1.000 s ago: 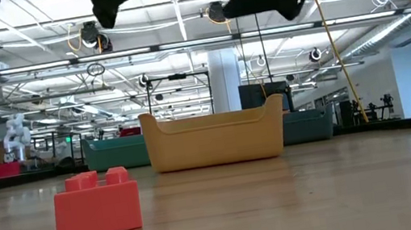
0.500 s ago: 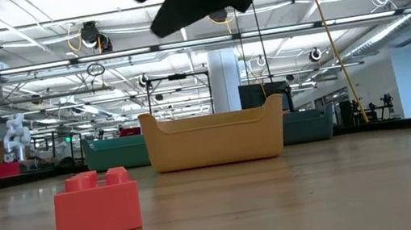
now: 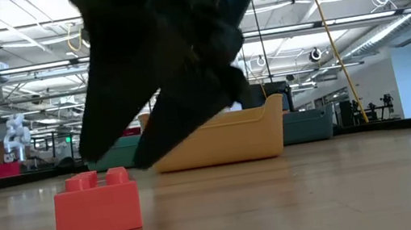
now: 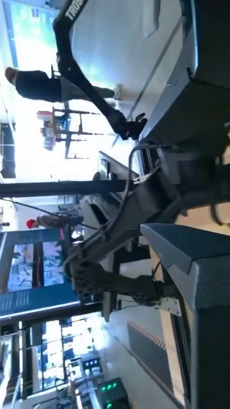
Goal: Sort & place blocks by color
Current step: Put the orange game piece into the blue bin
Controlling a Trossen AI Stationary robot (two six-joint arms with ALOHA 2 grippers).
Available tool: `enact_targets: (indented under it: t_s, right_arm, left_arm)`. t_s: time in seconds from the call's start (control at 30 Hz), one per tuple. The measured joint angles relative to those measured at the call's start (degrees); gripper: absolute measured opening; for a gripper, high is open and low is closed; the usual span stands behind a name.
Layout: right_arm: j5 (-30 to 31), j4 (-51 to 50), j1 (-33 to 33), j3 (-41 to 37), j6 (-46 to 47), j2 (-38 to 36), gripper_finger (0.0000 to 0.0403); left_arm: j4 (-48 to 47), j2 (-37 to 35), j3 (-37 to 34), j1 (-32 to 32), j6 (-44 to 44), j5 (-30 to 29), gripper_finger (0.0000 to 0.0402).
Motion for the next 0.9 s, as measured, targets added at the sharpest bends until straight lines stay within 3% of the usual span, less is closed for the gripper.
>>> enact_targets:
  t_s: [0.2, 0.6, 0.9]
  right_arm:
    - [0.1, 4.1, 0.1, 0.0, 1.0, 1.4, 0.021]
    - [4.0, -0.6, 0.5, -2.0, 1.7, 1.2, 0.021]
    - [5.1, -15.8, 0.2, -1.9, -1.5, -0.3, 0.021]
  left_arm:
    - [-0.3, -0.6, 0.0, -0.3, 2.3, 0.0, 0.0211]
    - [-1.3, -0.5, 0.0, -0.6, -0.9, 0.0, 0.0211]
    - [-4.0, 0.6, -0.2, -5.1, -5.6, -1.9, 0.0211]
